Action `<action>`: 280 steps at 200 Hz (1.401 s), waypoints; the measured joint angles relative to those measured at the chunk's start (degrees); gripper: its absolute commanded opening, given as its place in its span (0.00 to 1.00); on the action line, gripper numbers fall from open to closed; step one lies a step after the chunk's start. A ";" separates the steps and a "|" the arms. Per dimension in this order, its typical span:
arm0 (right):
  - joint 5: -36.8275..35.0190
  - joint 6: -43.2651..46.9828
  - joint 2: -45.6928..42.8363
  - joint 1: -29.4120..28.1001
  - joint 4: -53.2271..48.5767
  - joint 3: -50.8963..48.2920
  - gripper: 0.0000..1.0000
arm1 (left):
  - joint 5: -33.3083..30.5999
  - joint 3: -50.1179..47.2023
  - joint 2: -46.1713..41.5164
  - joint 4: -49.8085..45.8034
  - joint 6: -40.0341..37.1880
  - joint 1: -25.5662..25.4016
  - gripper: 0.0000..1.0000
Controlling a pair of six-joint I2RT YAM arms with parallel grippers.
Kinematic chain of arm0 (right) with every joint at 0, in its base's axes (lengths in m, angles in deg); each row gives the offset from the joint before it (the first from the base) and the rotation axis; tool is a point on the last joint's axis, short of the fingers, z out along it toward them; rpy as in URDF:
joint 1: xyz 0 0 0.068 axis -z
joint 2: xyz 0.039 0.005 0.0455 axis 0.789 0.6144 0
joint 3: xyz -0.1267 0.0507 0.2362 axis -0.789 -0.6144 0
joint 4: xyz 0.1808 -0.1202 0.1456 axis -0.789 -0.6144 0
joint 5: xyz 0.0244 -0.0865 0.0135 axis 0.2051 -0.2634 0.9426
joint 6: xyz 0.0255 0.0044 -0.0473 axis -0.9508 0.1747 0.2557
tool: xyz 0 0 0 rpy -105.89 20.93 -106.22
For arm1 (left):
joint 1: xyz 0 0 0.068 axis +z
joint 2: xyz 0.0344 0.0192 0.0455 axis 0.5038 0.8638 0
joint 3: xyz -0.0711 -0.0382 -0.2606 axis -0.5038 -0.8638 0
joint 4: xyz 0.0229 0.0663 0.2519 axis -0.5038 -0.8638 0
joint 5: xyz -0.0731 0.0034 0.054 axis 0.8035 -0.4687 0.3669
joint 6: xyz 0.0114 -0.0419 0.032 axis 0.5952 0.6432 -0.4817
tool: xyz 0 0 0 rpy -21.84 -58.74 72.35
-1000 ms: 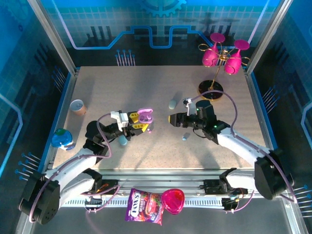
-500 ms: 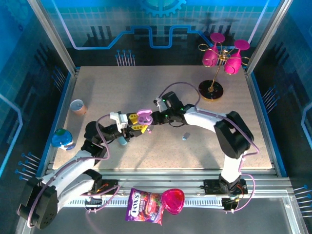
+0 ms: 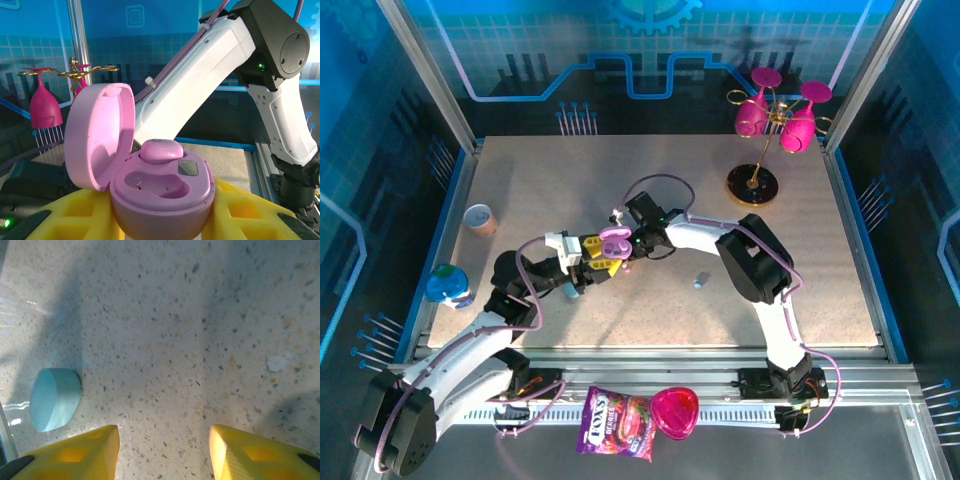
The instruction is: Insert wireless bluetooth earbuds into charging case
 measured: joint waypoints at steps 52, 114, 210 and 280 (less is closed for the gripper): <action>1.66 1.05 -0.52 0.22 0.96 -1.97 0.49 | 0.02 -0.04 0.00 -0.02 0.02 0.00 0.31; 3.28 1.62 -6.97 0.48 0.42 -10.51 0.47 | 0.02 -0.04 1.44 0.24 0.17 0.00 0.32; 4.79 1.40 -13.62 0.48 1.33 -18.62 0.48 | 0.02 -0.04 2.84 0.37 0.22 0.00 0.32; -0.09 2.51 -15.30 0.11 -2.21 -16.44 0.44 | 0.02 -0.04 3.41 0.85 0.22 -0.07 0.32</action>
